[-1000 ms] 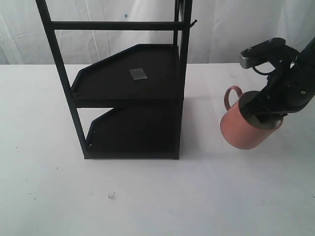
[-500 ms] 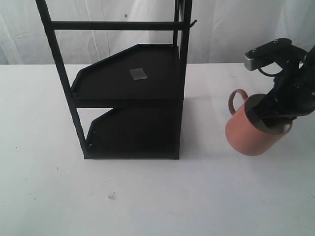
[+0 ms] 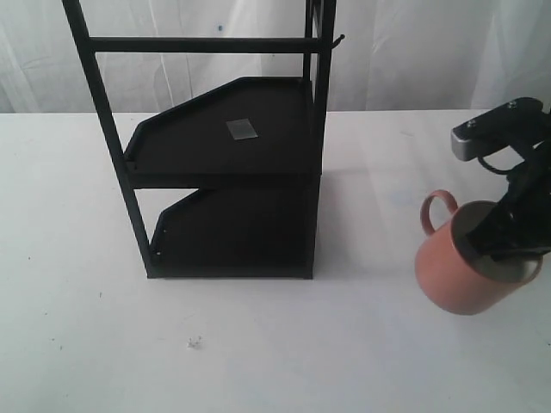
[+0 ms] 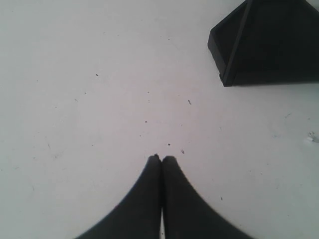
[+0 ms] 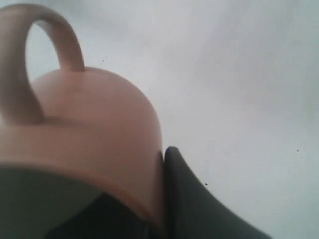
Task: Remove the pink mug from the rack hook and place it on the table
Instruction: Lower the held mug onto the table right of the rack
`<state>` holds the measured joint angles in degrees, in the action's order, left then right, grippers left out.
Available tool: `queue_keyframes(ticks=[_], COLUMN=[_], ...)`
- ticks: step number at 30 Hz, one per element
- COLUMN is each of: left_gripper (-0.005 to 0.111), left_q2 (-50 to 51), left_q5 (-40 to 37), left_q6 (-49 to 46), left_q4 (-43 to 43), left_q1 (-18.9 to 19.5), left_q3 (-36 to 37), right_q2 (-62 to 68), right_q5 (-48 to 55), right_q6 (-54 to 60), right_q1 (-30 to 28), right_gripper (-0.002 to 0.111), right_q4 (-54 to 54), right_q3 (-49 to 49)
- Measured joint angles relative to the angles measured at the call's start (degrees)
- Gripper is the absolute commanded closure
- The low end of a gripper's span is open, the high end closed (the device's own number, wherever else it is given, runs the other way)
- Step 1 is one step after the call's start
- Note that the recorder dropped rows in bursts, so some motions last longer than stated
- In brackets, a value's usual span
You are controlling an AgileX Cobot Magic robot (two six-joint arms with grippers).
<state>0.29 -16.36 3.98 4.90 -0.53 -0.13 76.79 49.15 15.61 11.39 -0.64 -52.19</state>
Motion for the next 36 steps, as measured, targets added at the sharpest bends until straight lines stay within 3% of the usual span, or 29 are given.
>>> queue_keyframes(ticks=[7,36], left_gripper=[0.107,0.107], left_q2=[0.0,0.0], left_q5=[0.0,0.0], left_q6=[0.0,0.0], left_q4=[0.0,0.0], left_q1=[0.0,0.0], left_q3=[0.0,0.0], right_q2=[-0.1,2.9], right_q5=[-0.1,-6.0], right_q6=[-1.1,-5.1], right_q1=[3.8,6.8], right_gripper=[0.108,0.108], right_q4=[1.5,3.9], right_q3=[3.2,12.7])
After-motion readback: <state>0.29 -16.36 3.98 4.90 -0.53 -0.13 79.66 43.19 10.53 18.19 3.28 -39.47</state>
